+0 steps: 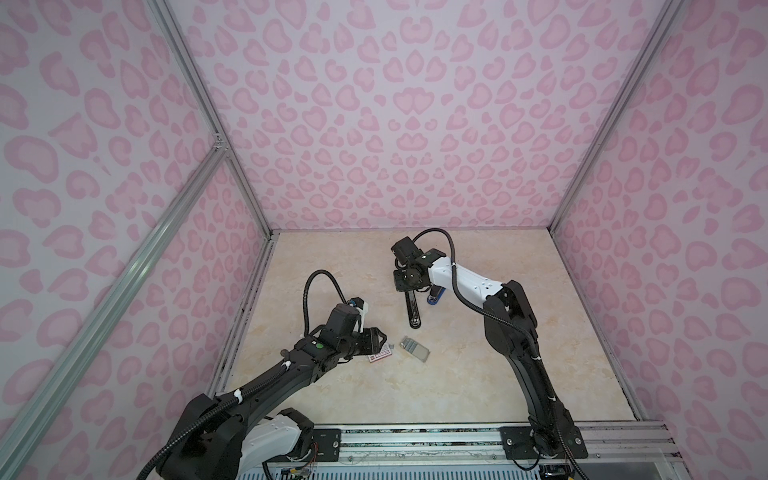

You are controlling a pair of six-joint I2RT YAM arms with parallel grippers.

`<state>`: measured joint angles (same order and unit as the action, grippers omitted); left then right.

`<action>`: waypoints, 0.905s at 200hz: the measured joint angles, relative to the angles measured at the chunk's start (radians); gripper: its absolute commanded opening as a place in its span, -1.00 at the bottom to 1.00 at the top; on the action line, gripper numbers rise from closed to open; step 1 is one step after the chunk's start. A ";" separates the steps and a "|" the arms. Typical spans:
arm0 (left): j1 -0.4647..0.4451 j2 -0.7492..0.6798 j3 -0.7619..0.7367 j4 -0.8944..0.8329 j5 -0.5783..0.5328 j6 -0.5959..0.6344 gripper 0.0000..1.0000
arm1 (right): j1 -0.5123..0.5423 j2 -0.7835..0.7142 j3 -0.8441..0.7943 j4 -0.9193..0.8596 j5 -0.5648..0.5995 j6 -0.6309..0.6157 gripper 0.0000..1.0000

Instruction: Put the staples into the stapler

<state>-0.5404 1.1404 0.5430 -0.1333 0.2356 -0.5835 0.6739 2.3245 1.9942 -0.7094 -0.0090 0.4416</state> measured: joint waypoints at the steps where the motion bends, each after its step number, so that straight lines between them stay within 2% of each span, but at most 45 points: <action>1: 0.000 0.000 0.000 0.000 0.000 0.000 0.11 | 0.000 0.000 -0.002 0.000 -0.001 0.000 -0.33; 139: 0.000 0.016 0.000 0.000 0.001 -0.001 0.10 | 0.026 -0.100 -0.199 0.056 -0.017 0.021 -0.33; 181: 0.000 0.021 0.000 0.000 0.002 -0.004 0.10 | 0.032 -0.105 -0.188 0.060 -0.010 0.022 -0.31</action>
<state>-0.5404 1.1614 0.5430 -0.1333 0.2371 -0.5877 0.7055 2.2196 1.8057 -0.6498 -0.0185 0.4637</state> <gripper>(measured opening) 0.552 0.340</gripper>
